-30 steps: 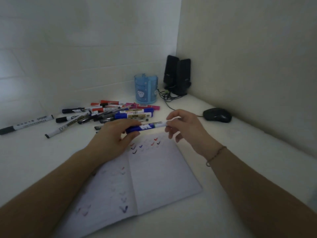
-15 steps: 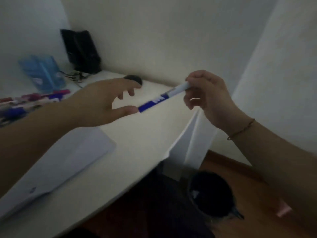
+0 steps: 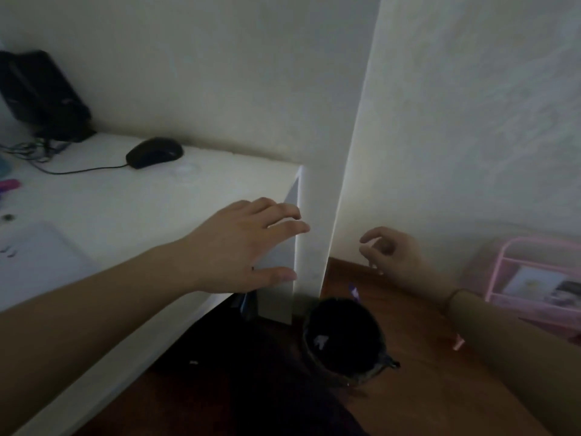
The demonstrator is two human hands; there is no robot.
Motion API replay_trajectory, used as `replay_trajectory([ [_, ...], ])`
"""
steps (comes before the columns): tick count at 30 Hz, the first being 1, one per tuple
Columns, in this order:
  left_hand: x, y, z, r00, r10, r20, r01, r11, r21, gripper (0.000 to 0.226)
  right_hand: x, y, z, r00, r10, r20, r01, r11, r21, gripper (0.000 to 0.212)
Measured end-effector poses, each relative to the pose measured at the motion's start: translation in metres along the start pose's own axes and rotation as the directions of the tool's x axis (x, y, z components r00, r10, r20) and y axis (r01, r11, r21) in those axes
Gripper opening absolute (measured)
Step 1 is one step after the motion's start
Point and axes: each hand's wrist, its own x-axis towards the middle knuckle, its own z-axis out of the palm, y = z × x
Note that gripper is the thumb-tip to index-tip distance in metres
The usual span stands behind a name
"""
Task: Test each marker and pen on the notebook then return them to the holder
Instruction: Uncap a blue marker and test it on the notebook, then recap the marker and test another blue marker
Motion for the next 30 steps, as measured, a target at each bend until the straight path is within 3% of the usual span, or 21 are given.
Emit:
replay_trajectory([
  [5, -0.015, -0.019, -0.005, 0.993, -0.114, -0.008, 0.114, 0.993, 0.016, 0.058, 0.023, -0.020, 0.002, 0.997, 0.022, -0.073, -0.012, 0.991, 0.134, 0.002],
  [9, -0.058, -0.047, -0.017, 0.926, -0.376, -0.023, 0.376, 0.926, -0.004, 0.063, 0.045, -0.058, 0.018, 0.994, -0.034, -0.102, 0.056, 0.974, 0.221, 0.005],
  [12, -0.114, -0.072, -0.024, 0.778, -0.628, -0.012, 0.627, 0.778, -0.029, 0.073, 0.057, -0.099, 0.043, 0.985, -0.139, -0.104, 0.164, 0.942, 0.292, 0.004],
  [15, -0.181, -0.089, -0.030, 0.537, -0.842, 0.042, 0.841, 0.531, -0.102, 0.085, 0.063, -0.152, 0.075, 0.952, -0.286, -0.111, 0.306, 0.884, 0.353, 0.005],
  [17, -0.221, -0.092, -0.033, 0.439, -0.897, 0.046, 0.896, 0.433, -0.100, 0.085, 0.062, -0.192, 0.101, 0.899, -0.435, -0.060, 0.427, 0.836, 0.346, 0.004],
  [20, -0.267, -0.088, -0.038, 0.401, -0.916, 0.002, 0.916, 0.401, -0.009, 0.078, 0.059, -0.247, 0.146, 0.756, -0.634, 0.163, 0.569, 0.759, 0.315, 0.009],
  [24, -0.295, -0.084, -0.045, 0.265, -0.964, -0.007, 0.964, 0.265, 0.018, 0.081, 0.066, -0.310, 0.224, 0.541, -0.728, 0.421, 0.753, 0.642, 0.142, 0.016],
  [27, -0.292, -0.086, -0.045, 0.275, -0.961, 0.003, 0.960, 0.275, 0.048, 0.078, 0.085, -0.345, 0.277, 0.551, -0.662, 0.509, 0.729, 0.678, 0.092, 0.021],
  [30, -0.275, -0.080, -0.043, 0.347, -0.935, 0.068, 0.929, 0.353, 0.113, 0.067, 0.105, -0.365, 0.315, 0.602, -0.620, 0.502, 0.724, 0.690, -0.016, 0.028],
])
